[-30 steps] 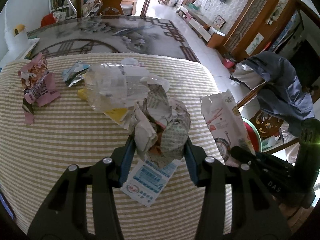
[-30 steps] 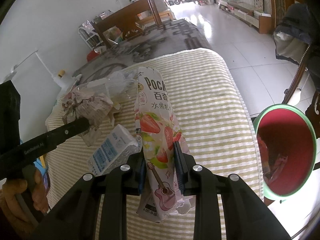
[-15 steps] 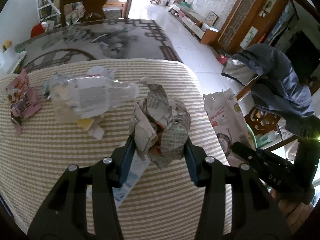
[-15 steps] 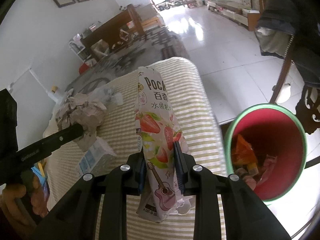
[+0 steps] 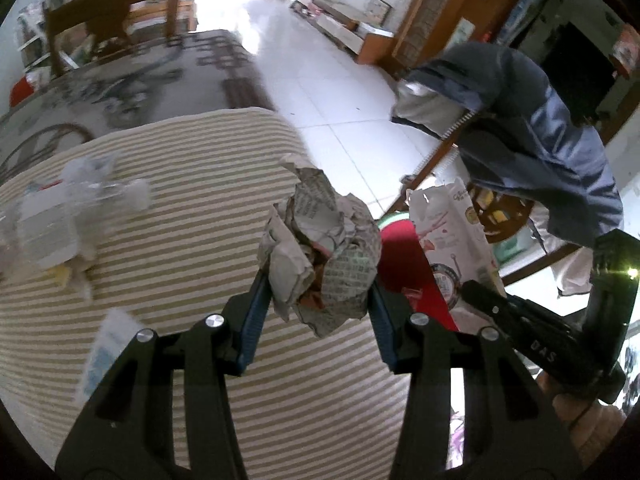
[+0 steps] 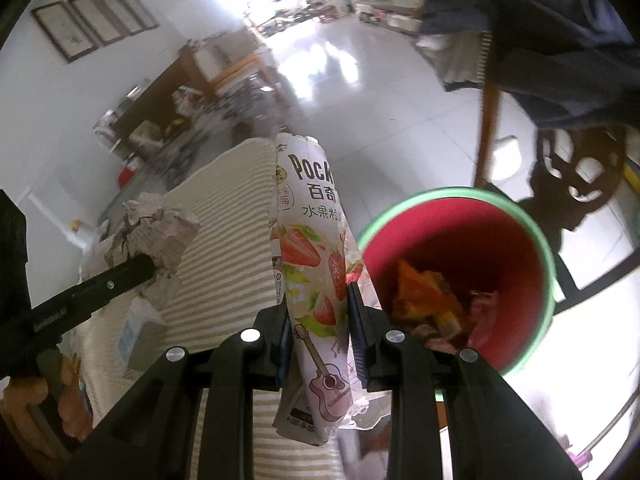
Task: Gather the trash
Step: 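Open both tools over the red bin to drop the items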
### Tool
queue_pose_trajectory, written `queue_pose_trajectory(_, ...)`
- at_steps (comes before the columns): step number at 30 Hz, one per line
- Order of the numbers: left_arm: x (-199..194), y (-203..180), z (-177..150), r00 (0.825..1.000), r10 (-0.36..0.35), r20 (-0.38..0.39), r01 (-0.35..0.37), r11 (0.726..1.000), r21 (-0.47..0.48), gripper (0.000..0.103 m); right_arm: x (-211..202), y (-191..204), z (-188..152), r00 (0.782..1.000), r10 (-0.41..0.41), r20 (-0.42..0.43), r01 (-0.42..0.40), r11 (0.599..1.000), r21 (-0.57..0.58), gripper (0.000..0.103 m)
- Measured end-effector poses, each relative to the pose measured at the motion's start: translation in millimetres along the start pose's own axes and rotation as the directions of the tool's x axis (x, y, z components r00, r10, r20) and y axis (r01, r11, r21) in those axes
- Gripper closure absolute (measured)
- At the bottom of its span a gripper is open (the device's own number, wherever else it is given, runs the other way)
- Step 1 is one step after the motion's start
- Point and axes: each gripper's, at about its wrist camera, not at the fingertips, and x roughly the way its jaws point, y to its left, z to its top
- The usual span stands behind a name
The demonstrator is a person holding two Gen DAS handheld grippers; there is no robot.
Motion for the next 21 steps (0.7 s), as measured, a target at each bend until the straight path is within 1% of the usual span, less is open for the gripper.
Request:
queue_pose_trajectory(7,28.6,-46.6,2.5,0.997,-0.058,-0.058,0.062,0.995,0.073,0.058,-16.5,-42.4,0.1,0.998,-0.056,0.027,0.053,0.995,0.08,0.079)
queue_pose_trajectory(12,44.6,-71.6,-2.4,0.99,-0.091,-0.109,0.103,0.989,0.103,0.057,-22.0,-56.8,-2.3,0.996,-0.085,0.039,0.08,0.989,0.122,0.078)
queue_pose_trajectory(13,46.9,-76.3,-3.2,0.988,-0.101,-0.118,0.114,0.988,0.108,0.057,-22.3,-59.1,-2.5,0.995,-0.09,0.041,0.084,0.988,0.127,0.078)
queue_pose_trajectory(15,50.8,-82.8,-4.0,0.983,-0.12,-0.138,0.138,0.983,0.122,0.051,-22.8,-64.4,-2.1,0.994,-0.102,0.045,0.095,0.985,0.143,0.076)
queue_pose_trajectory(16,53.2,-86.4,-4.3,0.98,-0.128,-0.149,0.148,0.981,0.129,0.044,-23.5,-66.2,-2.3,0.992,-0.113,0.05,0.104,0.982,0.156,0.072)
queue_pose_trajectory(17,54.1,-88.4,-4.4,0.981,-0.123,-0.147,0.142,0.981,0.129,0.034,-24.0,-67.8,-3.0,0.992,-0.119,0.053,0.108,0.98,0.167,0.066)
queue_pose_trajectory(18,53.7,-89.1,-4.5,0.983,-0.122,-0.139,0.139,0.982,0.125,0.032,-26.0,-70.1,-3.6,0.991,-0.117,0.065,0.103,0.977,0.185,0.053)
queue_pose_trajectory(19,52.5,-89.1,-4.3,0.983,-0.129,-0.131,0.145,0.982,0.119,0.032,-28.5,-71.0,-4.3,0.99,-0.119,0.078,0.102,0.975,0.195,0.049)
queue_pose_trajectory(21,49.2,-86.8,-4.3,0.983,-0.135,-0.125,0.15,0.982,0.116,0.032,-30.8,-70.7,-4.5,0.989,-0.121,0.084,0.103,0.976,0.191,0.049)
